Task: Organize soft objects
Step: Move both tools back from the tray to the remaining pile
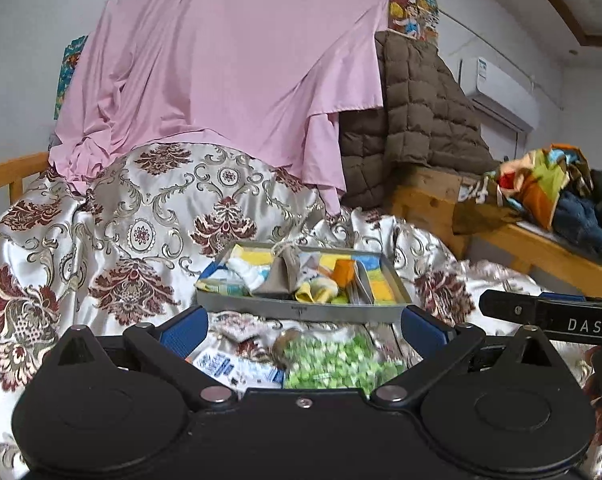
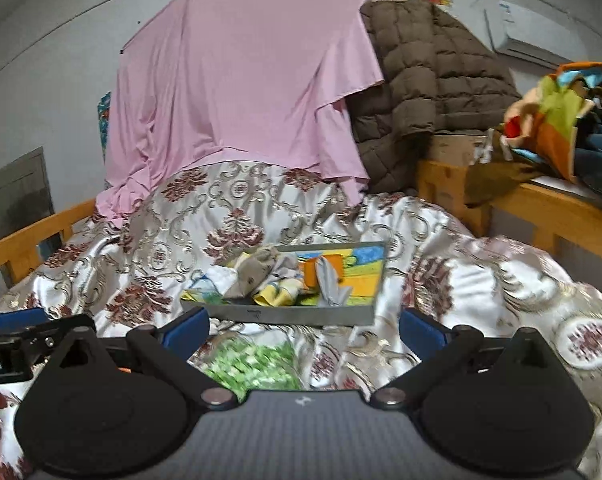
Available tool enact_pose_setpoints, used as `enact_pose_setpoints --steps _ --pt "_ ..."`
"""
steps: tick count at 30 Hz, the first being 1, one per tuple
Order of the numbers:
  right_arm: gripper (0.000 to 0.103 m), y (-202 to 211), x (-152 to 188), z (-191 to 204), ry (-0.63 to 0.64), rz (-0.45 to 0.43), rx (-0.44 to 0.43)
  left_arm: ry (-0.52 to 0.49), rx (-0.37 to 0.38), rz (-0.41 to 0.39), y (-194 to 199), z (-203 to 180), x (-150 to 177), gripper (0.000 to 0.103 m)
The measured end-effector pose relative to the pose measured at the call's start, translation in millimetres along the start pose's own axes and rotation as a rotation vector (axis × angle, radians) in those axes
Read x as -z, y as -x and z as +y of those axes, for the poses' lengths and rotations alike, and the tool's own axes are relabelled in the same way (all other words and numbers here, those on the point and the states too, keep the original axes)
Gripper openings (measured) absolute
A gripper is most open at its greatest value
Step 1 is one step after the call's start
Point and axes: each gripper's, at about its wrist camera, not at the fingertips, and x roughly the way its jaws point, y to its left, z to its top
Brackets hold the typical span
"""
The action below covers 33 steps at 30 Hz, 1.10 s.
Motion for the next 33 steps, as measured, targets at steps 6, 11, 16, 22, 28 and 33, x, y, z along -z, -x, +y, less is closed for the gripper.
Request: enact_pose_setpoints --steps 6,11,16,22,28,33 --pt "0.103 12 14 2 0.026 0.002 0.024 0.025 -0.017 0.042 4 -2 17 0.102" --pt "0.103 15 21 4 0.024 0.016 0.008 0.040 -0.040 0.077 2 -1 28 0.102" --pt "0.103 12 31 0 0.011 0.039 -0.003 0.042 -0.066 0.102 0 1 37 0.102" --pt "0.103 -2 47 -4 0.019 0.092 -0.007 0.048 -0.109 0.139 -2 5 48 0.102" --pt "0.103 -13 54 -9 -0.002 0.155 -0.002 0.061 -0.137 0.185 -7 7 56 0.102" --pt "0.103 -17 57 -9 0.000 0.190 -0.005 0.077 -0.144 0.220 -10 7 63 0.102"
